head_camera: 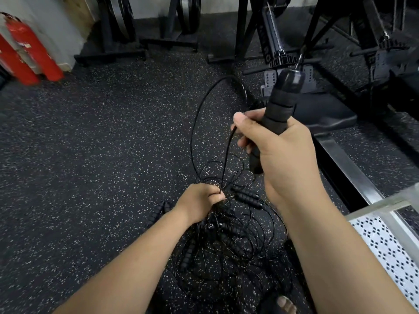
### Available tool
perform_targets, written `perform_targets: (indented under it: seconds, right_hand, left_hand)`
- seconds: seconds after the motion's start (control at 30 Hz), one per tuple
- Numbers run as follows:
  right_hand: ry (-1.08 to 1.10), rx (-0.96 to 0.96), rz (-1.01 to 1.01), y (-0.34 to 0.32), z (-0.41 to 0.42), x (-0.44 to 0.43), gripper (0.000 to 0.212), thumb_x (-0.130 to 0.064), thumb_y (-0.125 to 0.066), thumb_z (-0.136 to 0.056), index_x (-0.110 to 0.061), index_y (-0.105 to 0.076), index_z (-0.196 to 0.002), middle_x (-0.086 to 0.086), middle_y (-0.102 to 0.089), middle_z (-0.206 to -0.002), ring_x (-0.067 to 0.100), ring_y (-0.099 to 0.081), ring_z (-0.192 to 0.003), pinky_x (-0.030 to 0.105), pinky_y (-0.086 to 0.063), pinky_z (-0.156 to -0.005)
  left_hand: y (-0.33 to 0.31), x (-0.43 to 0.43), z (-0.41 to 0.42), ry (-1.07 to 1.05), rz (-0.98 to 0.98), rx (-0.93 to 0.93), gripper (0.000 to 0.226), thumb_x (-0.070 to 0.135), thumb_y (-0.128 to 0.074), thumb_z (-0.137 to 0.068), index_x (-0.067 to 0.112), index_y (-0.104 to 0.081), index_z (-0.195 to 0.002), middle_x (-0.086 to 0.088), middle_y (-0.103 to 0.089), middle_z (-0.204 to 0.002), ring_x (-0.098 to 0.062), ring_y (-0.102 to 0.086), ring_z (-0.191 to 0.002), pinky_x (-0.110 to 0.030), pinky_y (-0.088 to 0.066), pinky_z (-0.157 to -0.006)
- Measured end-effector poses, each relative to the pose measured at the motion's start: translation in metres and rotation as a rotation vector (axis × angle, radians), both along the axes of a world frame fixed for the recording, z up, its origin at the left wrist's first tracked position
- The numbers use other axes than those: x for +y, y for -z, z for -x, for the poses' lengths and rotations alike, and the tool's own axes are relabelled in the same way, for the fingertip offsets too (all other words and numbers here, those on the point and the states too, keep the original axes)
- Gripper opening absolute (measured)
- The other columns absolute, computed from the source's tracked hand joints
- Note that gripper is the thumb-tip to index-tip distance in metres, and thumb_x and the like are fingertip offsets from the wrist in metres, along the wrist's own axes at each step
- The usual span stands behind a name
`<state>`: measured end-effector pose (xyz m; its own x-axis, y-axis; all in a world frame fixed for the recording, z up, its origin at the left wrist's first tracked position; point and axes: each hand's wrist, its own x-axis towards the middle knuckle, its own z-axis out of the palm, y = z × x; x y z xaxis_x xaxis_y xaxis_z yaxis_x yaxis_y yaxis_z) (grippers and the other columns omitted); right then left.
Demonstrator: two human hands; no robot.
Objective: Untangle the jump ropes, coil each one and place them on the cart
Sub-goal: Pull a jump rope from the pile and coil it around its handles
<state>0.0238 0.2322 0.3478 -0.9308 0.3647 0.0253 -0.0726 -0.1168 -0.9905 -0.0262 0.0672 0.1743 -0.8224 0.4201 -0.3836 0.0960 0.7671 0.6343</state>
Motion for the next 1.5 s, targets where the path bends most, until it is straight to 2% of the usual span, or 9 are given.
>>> perform_targets:
  seconds: [0.13,0.3,0.5,0.6,0.73,0.93,1.23,1.4,1.5]
  right_hand:
    - [-0.059,-0.048,-0.008,0.006,0.003,0.0,0.01,-0.02,-0.079,-0.099,-0.012,-0.079,-0.104,0.007,-0.083,-0.097,0.017,-0.076,-0.08,0.031,-0.053,-0.071]
    - [-0.05,-0.124,0.0,0.024,0.011,0.005,0.007,-0.011,-0.079,-0.097,-0.015,-0.078,-0.103,0.011,-0.082,-0.1,0.019,-0.078,-0.087,0.027,-0.054,-0.07]
    - [-0.059,-0.242,-0.085,0.049,0.018,0.009,0.011,-0.008,-0.081,-0.093,-0.015,-0.079,-0.101,0.005,-0.078,-0.087,0.017,-0.067,-0.079,0.036,-0.054,-0.074]
    - [-0.098,-0.297,-0.169,0.057,0.019,0.007,0.013,-0.012,-0.081,-0.092,-0.022,-0.08,-0.1,0.002,-0.08,-0.094,0.014,-0.065,-0.079,0.036,-0.055,-0.083]
    - [-0.179,-0.326,-0.271,0.062,0.017,0.001,0.022,-0.007,-0.08,-0.089,-0.024,-0.081,-0.105,-0.001,-0.082,-0.097,0.014,-0.07,-0.086,0.03,-0.054,-0.082]
    - [-0.27,-0.342,-0.461,0.068,0.02,-0.015,0.027,-0.03,-0.077,-0.08,-0.025,-0.079,-0.106,0.004,-0.082,-0.092,0.031,-0.075,-0.086,0.056,-0.062,-0.089]
    - [-0.155,-0.249,-0.527,0.071,0.02,-0.01,0.017,-0.036,-0.088,-0.087,-0.024,-0.076,-0.088,-0.004,-0.071,-0.069,0.015,-0.055,-0.063,0.038,-0.05,-0.066]
    - [-0.109,-0.224,-0.424,0.065,0.018,-0.008,0.016,-0.04,-0.089,-0.085,-0.029,-0.079,-0.089,-0.006,-0.078,-0.077,0.019,-0.071,-0.073,0.044,-0.061,-0.076]
    - [-0.086,-0.204,-0.27,0.057,0.018,-0.008,0.013,-0.031,-0.089,-0.087,-0.023,-0.079,-0.09,0.001,-0.082,-0.085,0.026,-0.08,-0.086,0.055,-0.064,-0.083]
  left_hand:
    - [0.001,0.0,0.004,-0.013,0.006,0.061,0.027,0.034,-0.064,-0.105,0.023,-0.069,-0.08,-0.006,-0.077,-0.091,-0.019,-0.061,-0.077,-0.032,-0.052,-0.077]
    - [-0.018,0.001,0.009,-0.035,0.018,0.093,0.026,0.041,-0.058,-0.11,0.032,-0.077,-0.095,0.009,-0.078,-0.087,-0.019,-0.075,-0.077,-0.043,-0.063,-0.073]
    - [-0.06,0.001,0.012,-0.213,-0.157,0.157,0.024,0.035,-0.061,-0.108,0.033,-0.079,-0.092,0.004,-0.076,-0.075,-0.015,-0.057,-0.051,-0.027,-0.038,-0.047]
    - [-0.081,-0.002,0.011,-0.248,-0.189,0.212,0.026,0.034,-0.061,-0.108,0.026,-0.074,-0.088,0.0,-0.073,-0.075,-0.028,-0.067,-0.064,-0.033,-0.049,-0.058]
    - [-0.107,-0.006,0.01,-0.293,-0.294,0.239,0.025,0.035,-0.064,-0.107,0.025,-0.075,-0.088,0.007,-0.078,-0.085,-0.012,-0.075,-0.074,-0.028,-0.06,-0.068]
    - [-0.132,-0.008,0.004,-0.354,-0.493,0.279,0.025,0.026,-0.06,-0.11,0.019,-0.076,-0.091,0.007,-0.08,-0.083,-0.008,-0.071,-0.07,-0.024,-0.057,-0.069]
    - [-0.135,-0.013,0.007,-0.458,-0.812,0.163,0.02,0.027,-0.061,-0.11,0.018,-0.079,-0.11,-0.004,-0.082,-0.103,-0.018,-0.079,-0.093,-0.032,-0.056,-0.076]
    - [-0.116,-0.015,0.011,-0.303,-0.6,0.01,0.034,0.015,-0.05,-0.107,0.035,-0.075,-0.119,0.011,-0.08,-0.113,-0.011,-0.074,-0.108,-0.039,-0.056,-0.097]
    - [-0.098,-0.013,0.007,-0.165,-0.38,0.009,0.039,0.011,-0.059,-0.098,0.043,-0.075,-0.114,0.012,-0.08,-0.11,-0.007,-0.068,-0.091,-0.033,-0.05,-0.089]
